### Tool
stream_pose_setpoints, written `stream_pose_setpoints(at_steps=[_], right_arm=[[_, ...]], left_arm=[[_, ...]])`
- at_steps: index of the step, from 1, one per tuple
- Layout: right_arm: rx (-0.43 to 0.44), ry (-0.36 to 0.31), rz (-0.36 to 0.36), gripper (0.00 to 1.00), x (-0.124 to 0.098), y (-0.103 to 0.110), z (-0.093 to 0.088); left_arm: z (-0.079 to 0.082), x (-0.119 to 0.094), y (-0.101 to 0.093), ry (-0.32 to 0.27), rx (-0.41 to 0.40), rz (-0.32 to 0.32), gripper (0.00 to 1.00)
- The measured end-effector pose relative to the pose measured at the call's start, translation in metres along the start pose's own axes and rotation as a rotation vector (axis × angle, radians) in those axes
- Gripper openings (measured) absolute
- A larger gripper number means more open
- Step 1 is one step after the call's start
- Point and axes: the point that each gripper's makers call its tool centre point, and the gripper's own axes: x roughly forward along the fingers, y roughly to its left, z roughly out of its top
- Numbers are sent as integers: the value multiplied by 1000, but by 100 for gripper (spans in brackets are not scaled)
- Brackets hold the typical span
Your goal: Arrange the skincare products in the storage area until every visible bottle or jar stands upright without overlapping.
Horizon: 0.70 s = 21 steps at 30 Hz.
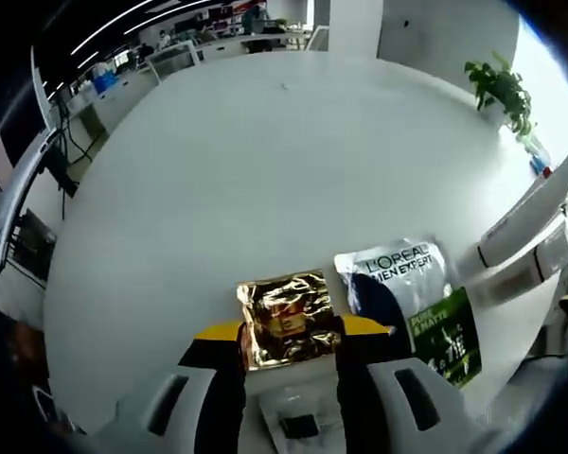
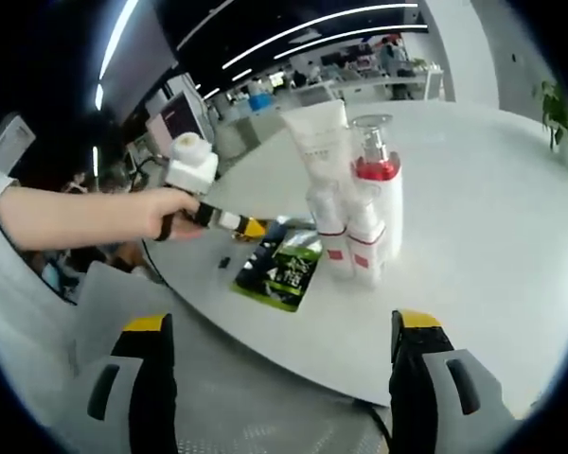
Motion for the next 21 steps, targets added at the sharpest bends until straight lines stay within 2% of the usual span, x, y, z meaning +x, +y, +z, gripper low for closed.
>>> stream_pose_setpoints(at_steps=[21], right_arm=[[-2,6,-1,94,-1,3,-2]], left_arm=[[-2,4,2,0,-10,-5,38]])
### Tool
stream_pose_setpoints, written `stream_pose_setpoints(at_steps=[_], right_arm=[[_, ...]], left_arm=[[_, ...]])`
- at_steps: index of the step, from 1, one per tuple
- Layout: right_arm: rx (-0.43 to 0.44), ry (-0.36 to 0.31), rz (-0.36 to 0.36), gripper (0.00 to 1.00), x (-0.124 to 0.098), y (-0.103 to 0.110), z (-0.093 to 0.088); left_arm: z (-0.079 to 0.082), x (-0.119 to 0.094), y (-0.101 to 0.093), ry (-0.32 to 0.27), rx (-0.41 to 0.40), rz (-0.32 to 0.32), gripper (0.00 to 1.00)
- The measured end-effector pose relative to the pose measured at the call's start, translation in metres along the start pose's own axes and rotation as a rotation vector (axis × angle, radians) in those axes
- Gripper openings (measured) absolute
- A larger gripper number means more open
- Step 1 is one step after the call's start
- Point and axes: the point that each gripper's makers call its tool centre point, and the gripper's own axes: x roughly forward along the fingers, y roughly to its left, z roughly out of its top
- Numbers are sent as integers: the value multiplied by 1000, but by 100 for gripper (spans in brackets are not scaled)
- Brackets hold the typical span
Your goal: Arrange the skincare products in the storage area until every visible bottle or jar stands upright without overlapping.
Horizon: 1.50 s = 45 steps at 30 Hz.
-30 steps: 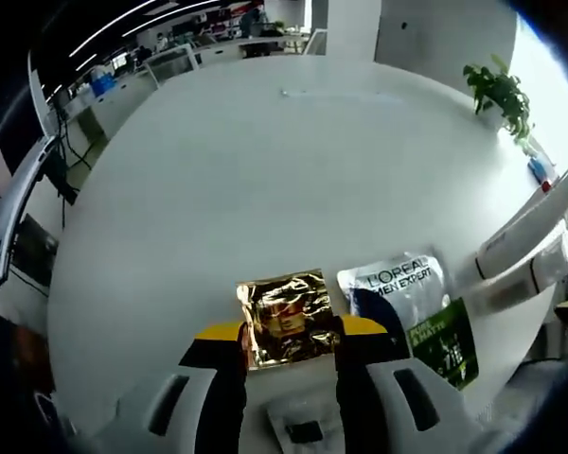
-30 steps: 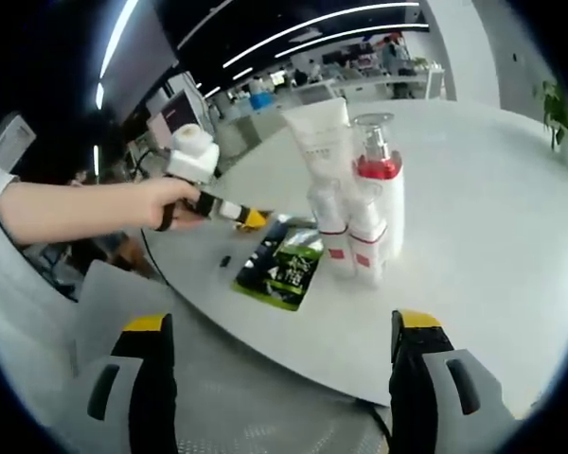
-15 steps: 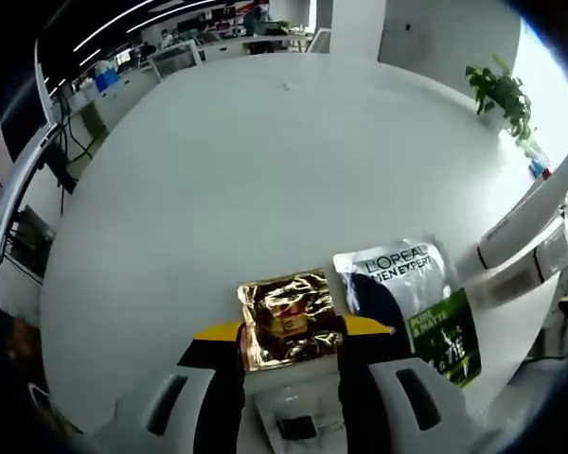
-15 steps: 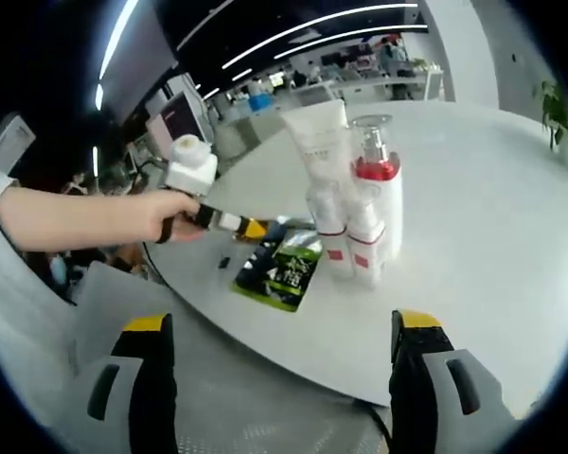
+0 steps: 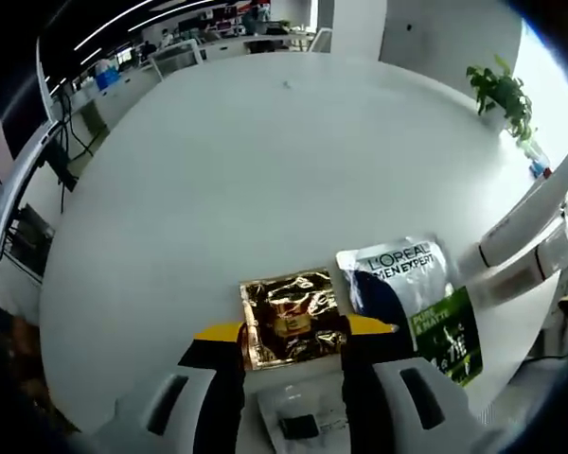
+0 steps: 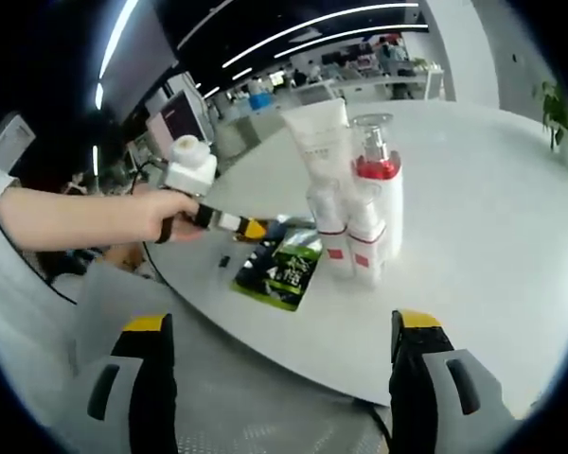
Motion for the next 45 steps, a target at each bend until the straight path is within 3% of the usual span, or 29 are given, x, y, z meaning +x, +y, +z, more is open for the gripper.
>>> stream_pose_setpoints(at_steps=[14,19,21,24,29,33,45], right_arm=[[-4,3,-2,94,0,-1,0],[-7,7,-3,94,1,-3,0],[-11,11,-1,94,1,-2,-1],[-12,16,-2,94,2,-2,-1],[1,13,-4,94,2,-3,-1],[8,14,-3,94,2,-3,-1],[9,21,-3,95,1,0,-2]], left_arm=[[2,-9,1,-10,-15,-13,43],[9,-14,-4,-42,-33,-75,50],[15,-19,-5,-80,-36,-94,54],[14,-22,-5,-80,-39,-121,59],[15,-27,5,-113,-49,-157,68],[15,-41,7,-177,-65,-205,74],[13,-74,29,-243,-49,-288,85]])
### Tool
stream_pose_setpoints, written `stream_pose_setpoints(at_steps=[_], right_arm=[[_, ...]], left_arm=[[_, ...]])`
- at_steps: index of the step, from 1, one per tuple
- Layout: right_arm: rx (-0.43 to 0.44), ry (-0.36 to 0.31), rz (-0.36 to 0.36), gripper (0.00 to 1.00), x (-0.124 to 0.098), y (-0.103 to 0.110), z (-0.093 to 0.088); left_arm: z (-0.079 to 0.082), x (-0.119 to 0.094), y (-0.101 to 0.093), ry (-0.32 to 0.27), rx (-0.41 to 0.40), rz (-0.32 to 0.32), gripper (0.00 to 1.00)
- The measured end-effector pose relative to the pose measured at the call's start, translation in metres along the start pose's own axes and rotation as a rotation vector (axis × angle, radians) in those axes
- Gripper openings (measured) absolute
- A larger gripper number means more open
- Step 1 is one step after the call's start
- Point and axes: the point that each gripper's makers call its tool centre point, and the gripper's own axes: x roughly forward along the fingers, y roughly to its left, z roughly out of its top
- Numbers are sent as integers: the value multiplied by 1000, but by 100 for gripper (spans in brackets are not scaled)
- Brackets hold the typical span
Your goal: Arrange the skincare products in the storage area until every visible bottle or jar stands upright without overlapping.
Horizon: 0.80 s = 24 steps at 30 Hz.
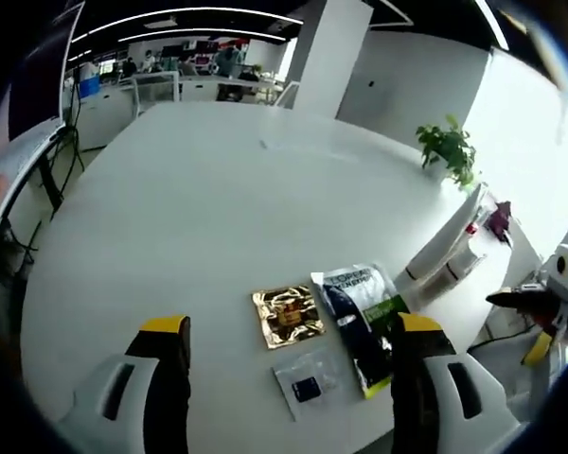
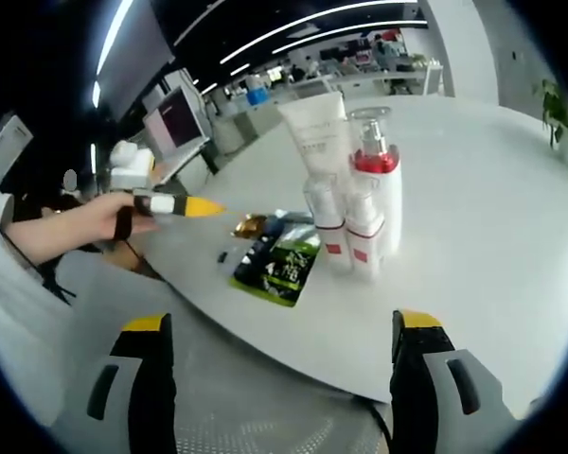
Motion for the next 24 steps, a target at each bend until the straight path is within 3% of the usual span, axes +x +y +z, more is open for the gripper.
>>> stream_pose_setpoints(at_steps=[11,24], right_arm=[[-3,1,-3,96,-1,0,-1],[2,-13,-1,97,0,0,2]], left_arm=[[-6,-33,-16,-50,30,-96,94],[-15,-62,-23,-116,50,-140,98]])
